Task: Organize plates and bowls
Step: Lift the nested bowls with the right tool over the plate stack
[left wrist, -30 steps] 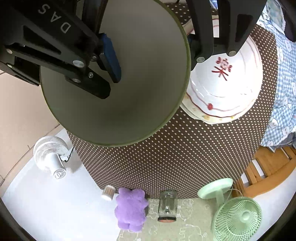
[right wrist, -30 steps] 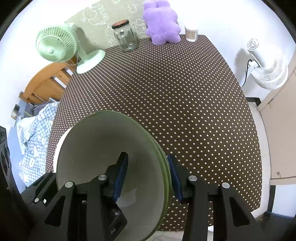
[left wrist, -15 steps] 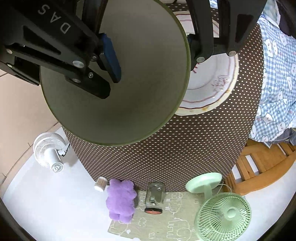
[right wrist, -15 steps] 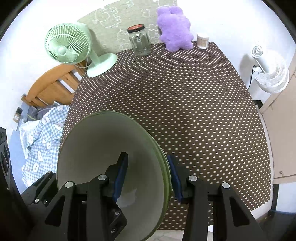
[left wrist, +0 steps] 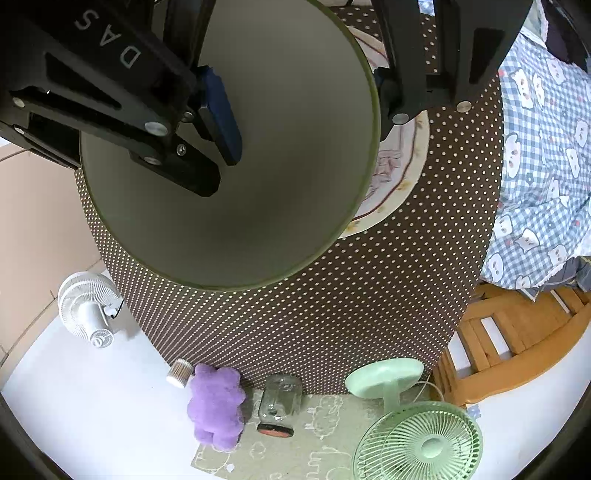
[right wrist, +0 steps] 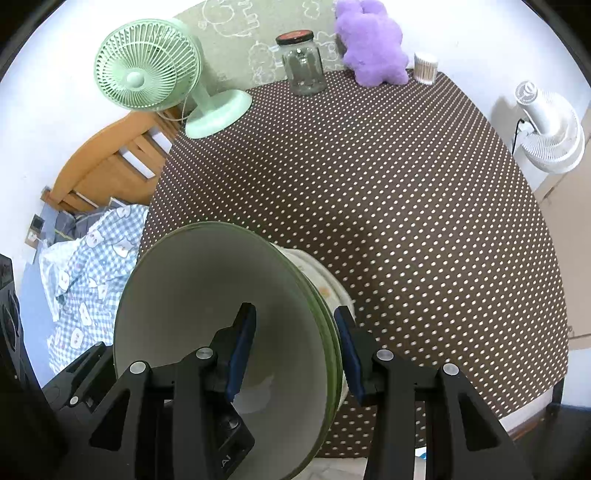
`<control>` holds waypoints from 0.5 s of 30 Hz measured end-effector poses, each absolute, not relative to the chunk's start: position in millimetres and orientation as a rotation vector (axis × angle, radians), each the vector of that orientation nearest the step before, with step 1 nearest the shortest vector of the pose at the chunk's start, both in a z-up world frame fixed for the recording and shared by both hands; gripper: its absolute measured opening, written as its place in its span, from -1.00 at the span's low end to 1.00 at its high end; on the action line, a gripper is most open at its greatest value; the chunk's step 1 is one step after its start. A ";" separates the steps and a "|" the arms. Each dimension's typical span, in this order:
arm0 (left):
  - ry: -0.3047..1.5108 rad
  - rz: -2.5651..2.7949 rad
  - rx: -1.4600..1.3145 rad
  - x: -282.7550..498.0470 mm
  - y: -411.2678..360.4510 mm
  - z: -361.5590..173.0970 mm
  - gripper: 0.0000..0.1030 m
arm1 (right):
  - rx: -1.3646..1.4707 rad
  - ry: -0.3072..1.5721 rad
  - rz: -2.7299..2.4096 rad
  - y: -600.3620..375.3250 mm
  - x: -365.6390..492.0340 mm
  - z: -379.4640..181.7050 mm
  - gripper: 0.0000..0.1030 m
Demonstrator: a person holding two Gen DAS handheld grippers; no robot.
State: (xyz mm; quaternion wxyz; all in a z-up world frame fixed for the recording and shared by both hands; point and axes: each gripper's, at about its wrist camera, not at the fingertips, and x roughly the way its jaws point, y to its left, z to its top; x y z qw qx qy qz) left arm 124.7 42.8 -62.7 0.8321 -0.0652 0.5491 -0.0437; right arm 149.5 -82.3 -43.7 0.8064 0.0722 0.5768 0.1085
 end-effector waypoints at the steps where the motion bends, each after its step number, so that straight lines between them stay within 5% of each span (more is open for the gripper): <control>1: 1.169 -0.095 -0.137 125.2 45.7 -64.8 0.12 | 0.156 1.237 0.229 -79.7 148.9 -45.0 -0.08; 15: 1.254 -0.120 -0.132 130.4 69.3 -100.1 0.11 | 0.184 1.317 0.183 -52.8 154.9 -82.1 -0.08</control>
